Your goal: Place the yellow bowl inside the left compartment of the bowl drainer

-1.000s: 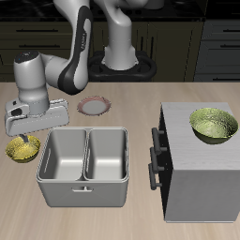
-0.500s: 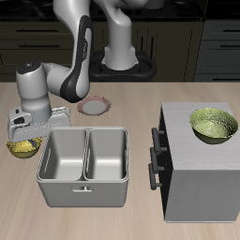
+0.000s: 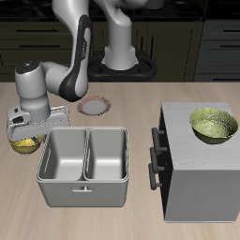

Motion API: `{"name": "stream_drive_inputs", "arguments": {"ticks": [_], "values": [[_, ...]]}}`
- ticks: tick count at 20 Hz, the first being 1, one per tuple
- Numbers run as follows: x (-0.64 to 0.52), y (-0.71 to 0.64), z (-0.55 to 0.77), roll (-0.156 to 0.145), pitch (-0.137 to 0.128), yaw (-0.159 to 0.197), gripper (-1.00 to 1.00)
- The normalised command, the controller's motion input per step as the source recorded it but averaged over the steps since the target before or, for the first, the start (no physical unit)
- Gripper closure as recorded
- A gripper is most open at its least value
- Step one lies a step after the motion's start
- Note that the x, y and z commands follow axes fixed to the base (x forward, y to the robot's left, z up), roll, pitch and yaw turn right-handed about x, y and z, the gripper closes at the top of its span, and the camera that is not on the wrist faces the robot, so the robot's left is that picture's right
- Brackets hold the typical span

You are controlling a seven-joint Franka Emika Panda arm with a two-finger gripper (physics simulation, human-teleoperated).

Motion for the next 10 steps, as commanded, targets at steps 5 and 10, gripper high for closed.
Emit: {"name": "stream_drive_inputs", "arguments": {"ticks": [5, 10], "values": [[-0.16, 0.08, 0.03, 0.011, 0.006, 0.001, 1.0], [-0.11, 0.01, 0.11, 0.008, 0.008, -0.016, 1.0]]}}
